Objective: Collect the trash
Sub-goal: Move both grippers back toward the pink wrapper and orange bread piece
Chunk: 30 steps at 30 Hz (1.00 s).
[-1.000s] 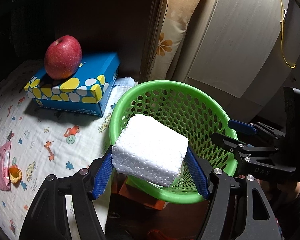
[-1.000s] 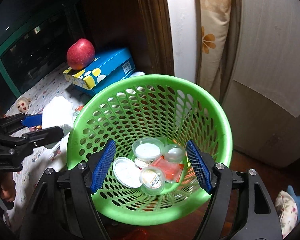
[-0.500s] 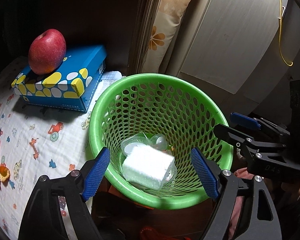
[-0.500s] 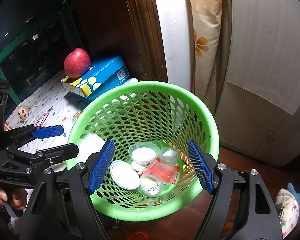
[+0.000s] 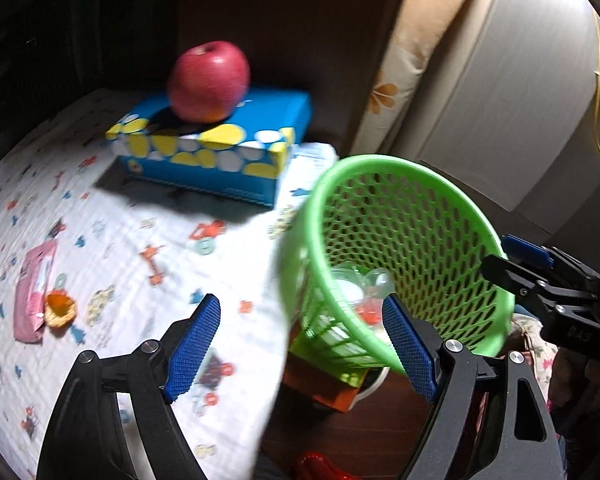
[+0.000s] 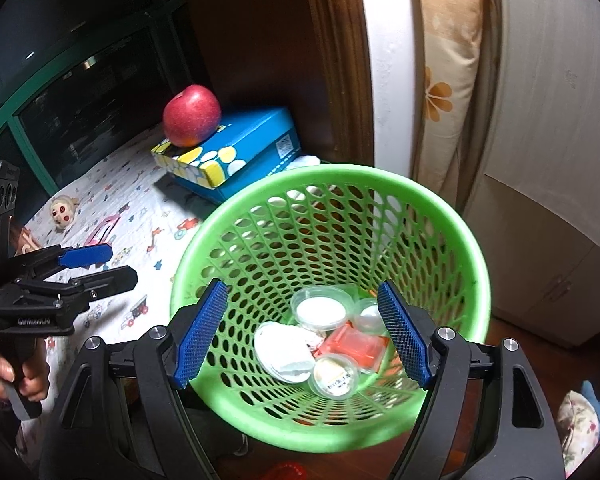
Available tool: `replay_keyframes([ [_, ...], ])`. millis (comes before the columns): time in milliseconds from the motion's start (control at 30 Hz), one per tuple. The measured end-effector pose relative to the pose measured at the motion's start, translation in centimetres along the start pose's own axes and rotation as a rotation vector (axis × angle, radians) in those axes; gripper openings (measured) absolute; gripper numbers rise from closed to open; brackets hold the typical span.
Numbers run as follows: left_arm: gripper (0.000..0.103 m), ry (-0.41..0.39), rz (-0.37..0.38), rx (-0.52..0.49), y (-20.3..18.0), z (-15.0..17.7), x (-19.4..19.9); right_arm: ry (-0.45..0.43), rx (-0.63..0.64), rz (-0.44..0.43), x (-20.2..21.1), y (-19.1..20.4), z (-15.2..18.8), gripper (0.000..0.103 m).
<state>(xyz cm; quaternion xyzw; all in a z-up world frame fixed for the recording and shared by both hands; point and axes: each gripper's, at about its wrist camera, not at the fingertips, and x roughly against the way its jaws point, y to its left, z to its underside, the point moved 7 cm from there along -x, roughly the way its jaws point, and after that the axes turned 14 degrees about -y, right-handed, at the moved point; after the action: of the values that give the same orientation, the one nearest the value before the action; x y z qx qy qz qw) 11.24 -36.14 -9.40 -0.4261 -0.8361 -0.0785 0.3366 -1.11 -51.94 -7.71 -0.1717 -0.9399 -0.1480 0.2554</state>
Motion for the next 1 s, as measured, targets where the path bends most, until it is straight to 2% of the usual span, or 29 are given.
replay_keyframes([
  [600, 0.080, -0.015, -0.298, 0.177, 18.8, 0.0, 2.8, 0.034, 0.092, -0.141, -3.1, 10.2, -0.4, 0.079],
  [767, 0.083, 0.012, -0.352, 0.203, 23.1, 1.0, 2.4, 0.052, 0.115, -0.185, -4.2, 13.1, -0.2, 0.079],
  [1000, 0.084, 0.059, -0.386, 0.242, 27.7, 2.1, 0.7, 0.074, 0.139, -0.235, -5.6, 16.5, 0.2, 0.079],
])
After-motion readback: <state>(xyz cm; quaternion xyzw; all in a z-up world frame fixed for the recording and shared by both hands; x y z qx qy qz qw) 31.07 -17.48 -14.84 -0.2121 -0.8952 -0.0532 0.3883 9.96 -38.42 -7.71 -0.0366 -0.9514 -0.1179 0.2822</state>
